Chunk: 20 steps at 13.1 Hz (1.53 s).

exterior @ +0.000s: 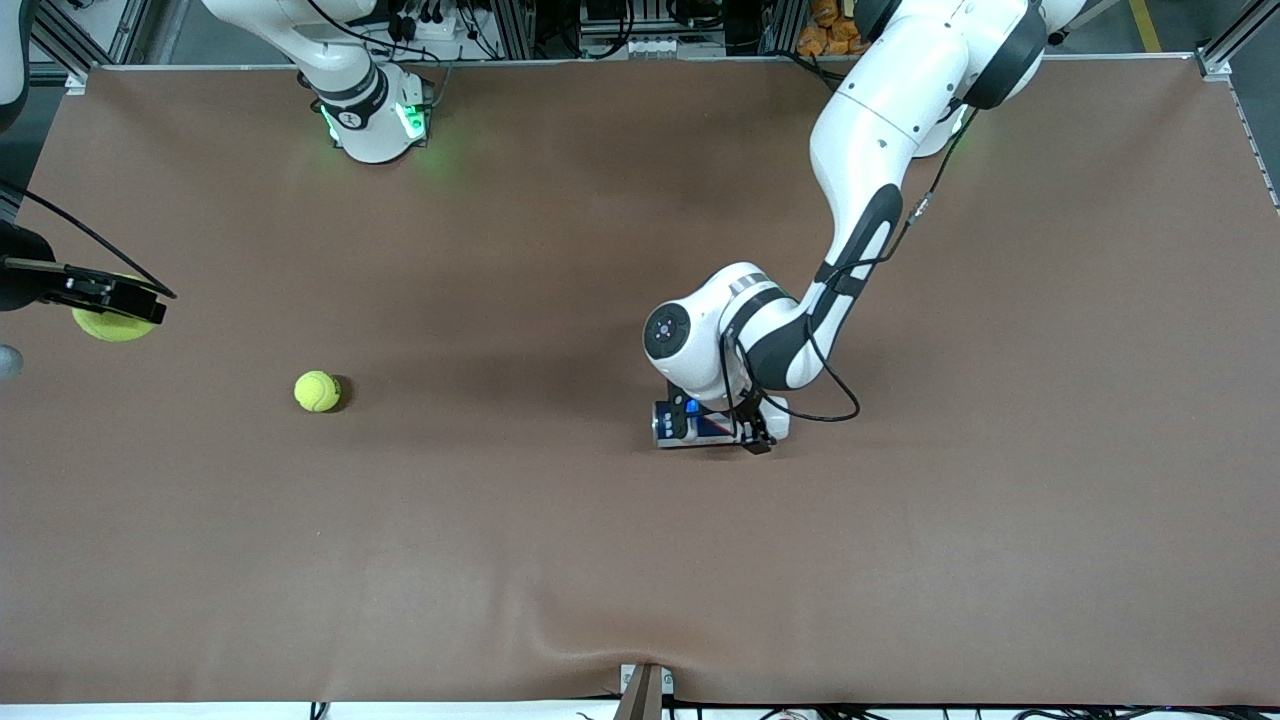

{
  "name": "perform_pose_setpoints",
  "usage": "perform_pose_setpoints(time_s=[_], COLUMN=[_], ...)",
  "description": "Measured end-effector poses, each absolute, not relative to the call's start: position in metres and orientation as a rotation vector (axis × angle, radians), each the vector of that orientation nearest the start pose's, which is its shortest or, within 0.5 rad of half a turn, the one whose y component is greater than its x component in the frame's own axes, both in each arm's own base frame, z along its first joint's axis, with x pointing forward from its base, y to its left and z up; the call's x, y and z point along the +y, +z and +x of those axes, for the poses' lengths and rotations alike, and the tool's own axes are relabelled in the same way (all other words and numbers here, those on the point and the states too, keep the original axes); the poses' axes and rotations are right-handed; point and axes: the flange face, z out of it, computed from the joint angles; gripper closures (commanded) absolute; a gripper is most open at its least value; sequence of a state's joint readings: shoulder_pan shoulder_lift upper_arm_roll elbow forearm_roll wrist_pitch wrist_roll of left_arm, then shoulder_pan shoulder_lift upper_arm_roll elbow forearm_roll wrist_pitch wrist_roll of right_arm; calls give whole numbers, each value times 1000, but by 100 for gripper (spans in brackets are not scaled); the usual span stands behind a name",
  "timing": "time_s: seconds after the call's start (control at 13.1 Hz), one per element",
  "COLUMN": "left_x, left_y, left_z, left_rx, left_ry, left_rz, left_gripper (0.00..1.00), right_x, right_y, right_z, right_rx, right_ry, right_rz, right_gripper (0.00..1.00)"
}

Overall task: Insert tennis ball vertically with right arm
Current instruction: 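Lift the white can with the left gripper, holding the ball in the right gripper, then turn the can upright with the left gripper, open end up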

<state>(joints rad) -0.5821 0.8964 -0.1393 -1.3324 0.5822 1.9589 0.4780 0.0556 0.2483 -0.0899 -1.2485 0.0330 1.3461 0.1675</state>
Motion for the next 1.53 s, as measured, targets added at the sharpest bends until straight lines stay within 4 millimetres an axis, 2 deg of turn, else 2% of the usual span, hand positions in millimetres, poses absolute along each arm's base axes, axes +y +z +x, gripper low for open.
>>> perform_pose_setpoints(time_s=[0.31, 0.69, 1.0, 1.53], left_x=[-463, -510, -537, -577], left_y=[191, 222, 246, 271], left_z=[570, 562, 556, 528], left_rx=[1779, 1692, 1592, 1464], left_ry=[40, -345, -618, -929], left_rz=[-2110, -2324, -2498, -2719], left_gripper=[20, 20, 20, 20], right_x=[-11, -11, -12, -12], right_y=[611, 611, 610, 610], right_z=[605, 605, 605, 606], right_rx=[309, 308, 309, 309], right_ry=[236, 236, 238, 239], right_rz=[-3117, -3118, -3118, -3118], right_gripper=[100, 100, 100, 100])
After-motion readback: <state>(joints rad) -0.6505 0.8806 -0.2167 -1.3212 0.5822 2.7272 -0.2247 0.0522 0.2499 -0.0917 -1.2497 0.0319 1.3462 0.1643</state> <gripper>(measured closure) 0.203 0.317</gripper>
